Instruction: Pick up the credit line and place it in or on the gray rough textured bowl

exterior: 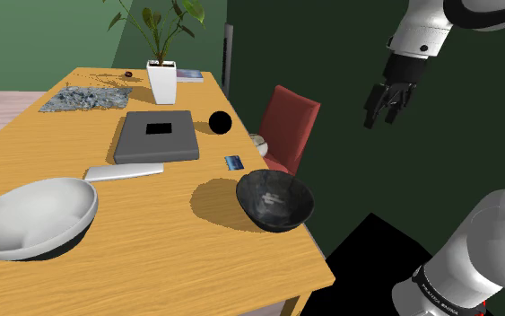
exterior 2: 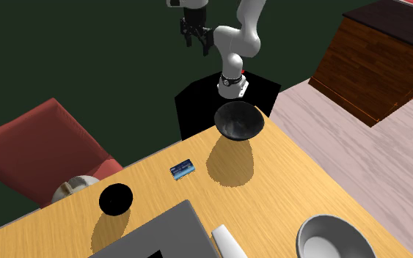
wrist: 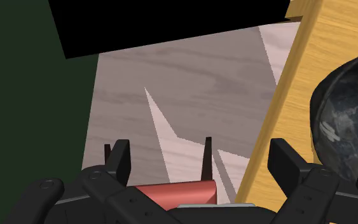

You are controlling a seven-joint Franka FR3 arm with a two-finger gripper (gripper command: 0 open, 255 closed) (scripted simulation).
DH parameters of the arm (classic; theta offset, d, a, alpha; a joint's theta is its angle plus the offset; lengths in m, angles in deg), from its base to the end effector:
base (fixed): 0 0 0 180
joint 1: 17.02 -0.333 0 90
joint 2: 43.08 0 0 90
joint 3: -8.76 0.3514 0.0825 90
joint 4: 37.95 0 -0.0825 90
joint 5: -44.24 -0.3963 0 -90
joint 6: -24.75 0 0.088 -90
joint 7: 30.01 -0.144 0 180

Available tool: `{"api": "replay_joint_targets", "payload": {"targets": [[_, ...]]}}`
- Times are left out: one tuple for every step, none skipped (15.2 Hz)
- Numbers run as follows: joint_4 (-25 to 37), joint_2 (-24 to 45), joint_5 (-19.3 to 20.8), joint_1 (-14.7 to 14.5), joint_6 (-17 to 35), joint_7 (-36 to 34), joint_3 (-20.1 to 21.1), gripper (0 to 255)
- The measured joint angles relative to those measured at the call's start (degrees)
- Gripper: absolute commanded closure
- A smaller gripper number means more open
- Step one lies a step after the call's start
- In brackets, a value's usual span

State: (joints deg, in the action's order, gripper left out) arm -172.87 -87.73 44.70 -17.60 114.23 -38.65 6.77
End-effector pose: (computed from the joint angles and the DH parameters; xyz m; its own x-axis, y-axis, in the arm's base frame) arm 0.2944 -0.0114 0.5762 0.9863 -0.1643 -0.0164 -0.1646 -0.9863 -0.0141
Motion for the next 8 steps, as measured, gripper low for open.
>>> {"api": "replay_joint_targets", "payload": {"targets": [[0.0, 0.0, 0.0, 0.0, 0.0, 0.0, 0.0, 0], [-0.5, 0.3, -0.2, -0.1, 1.1, -0.6, 0.4, 0], [-1.4, 0.4, -0.4, -0.2, 2.9, -1.4, 1.1, 0], [-2.4, 0.6, -0.6, -0.3, 4.9, -2.2, 1.8, 0], [-3.5, 1.2, -0.7, -0.3, 7.4, -3.1, 2.4, 0], [-4.5, 1.8, -1.0, -0.4, 10.0, -4.2, 3.4, 0], [-5.9, 2.4, -1.4, -0.7, 12.8, -5.7, 4.6, 0], [-6.4, 3.6, -1.6, -0.8, 15.4, -7.1, 5.8, 0]]}}
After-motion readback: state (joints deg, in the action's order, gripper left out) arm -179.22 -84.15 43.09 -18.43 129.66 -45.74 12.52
